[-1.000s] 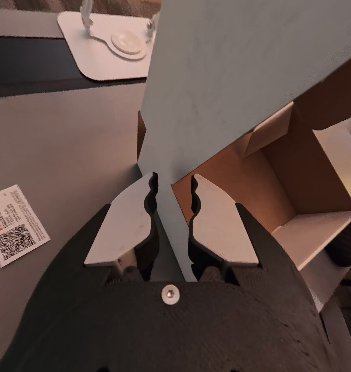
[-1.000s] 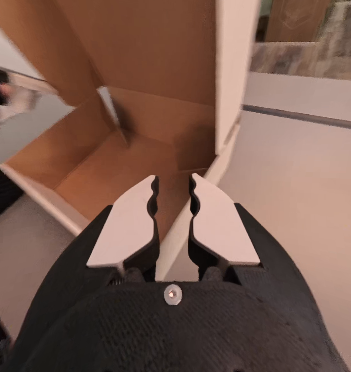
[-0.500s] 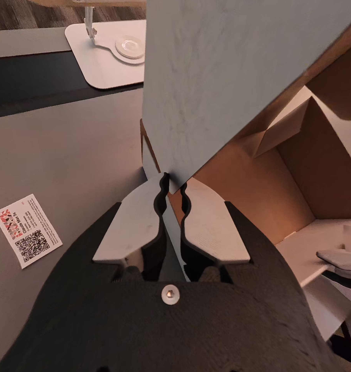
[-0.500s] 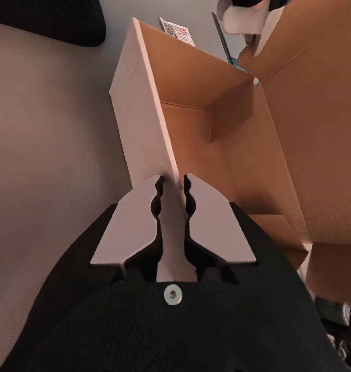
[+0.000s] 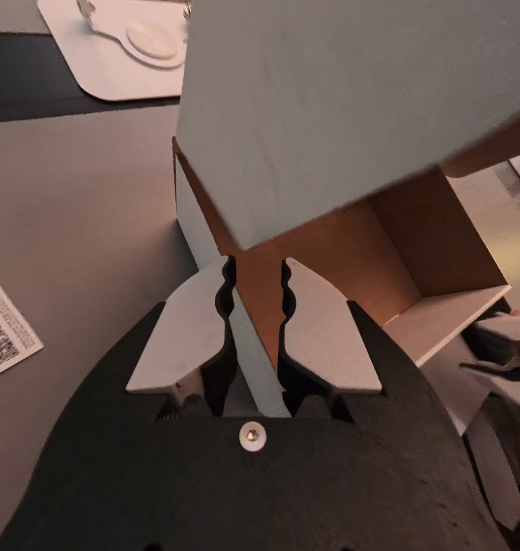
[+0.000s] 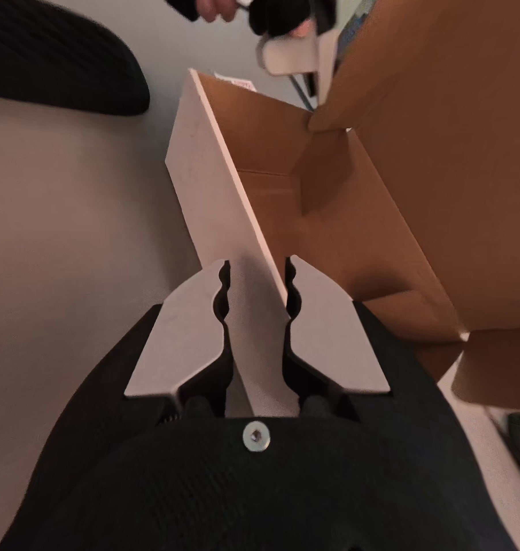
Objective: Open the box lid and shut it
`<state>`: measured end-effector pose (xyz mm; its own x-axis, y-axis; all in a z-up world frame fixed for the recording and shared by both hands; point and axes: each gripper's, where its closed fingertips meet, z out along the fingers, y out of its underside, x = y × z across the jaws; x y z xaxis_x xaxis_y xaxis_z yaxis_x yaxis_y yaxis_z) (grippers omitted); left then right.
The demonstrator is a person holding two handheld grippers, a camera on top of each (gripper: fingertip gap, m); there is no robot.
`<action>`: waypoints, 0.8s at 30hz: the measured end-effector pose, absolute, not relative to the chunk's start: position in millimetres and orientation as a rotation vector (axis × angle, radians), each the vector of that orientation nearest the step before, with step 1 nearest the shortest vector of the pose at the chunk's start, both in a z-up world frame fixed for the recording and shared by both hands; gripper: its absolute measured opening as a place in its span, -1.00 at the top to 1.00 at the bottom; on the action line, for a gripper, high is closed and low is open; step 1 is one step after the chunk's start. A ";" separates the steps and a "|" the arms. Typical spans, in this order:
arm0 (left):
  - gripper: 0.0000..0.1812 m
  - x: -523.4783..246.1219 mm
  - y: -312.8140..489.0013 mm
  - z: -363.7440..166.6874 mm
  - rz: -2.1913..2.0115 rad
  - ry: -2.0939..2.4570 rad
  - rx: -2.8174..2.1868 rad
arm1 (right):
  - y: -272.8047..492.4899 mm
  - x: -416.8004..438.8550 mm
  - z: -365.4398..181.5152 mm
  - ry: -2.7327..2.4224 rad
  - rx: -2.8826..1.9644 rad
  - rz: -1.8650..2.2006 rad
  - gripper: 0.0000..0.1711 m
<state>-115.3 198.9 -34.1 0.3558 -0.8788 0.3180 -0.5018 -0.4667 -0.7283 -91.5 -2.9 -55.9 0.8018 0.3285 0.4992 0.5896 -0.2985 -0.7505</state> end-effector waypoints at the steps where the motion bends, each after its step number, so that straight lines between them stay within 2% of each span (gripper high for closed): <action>1: 0.67 -124.1 197.8 -31.6 -0.961 1.185 -2.080 | -12.5 -86.7 -52.3 -0.645 -1.894 -0.264 0.55; 7: 0.64 -174.4 189.2 -42.2 -0.997 1.113 -2.034 | -66.3 -7.5 -14.5 -0.182 -1.710 -0.133 0.54; 14: 0.68 -177.7 179.9 -49.2 -1.080 1.086 -1.957 | -68.2 67.2 0.5 0.169 -1.583 -0.109 0.50; 20: 0.59 -181.0 155.2 -54.3 -1.175 1.162 -1.891 | -45.6 93.9 -16.1 0.263 -1.595 -0.067 0.48; 24: 0.38 -186.5 123.7 -47.8 -1.253 1.279 -1.715 | -19.6 111.6 -19.9 0.265 -1.638 -0.058 0.44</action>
<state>-186.5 123.7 -47.8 0.0670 -0.9489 0.3083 -0.3277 -0.3128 -0.8915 111.6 -19.6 -19.9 0.9709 -0.2061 -0.1216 -0.1369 -0.0614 -0.9887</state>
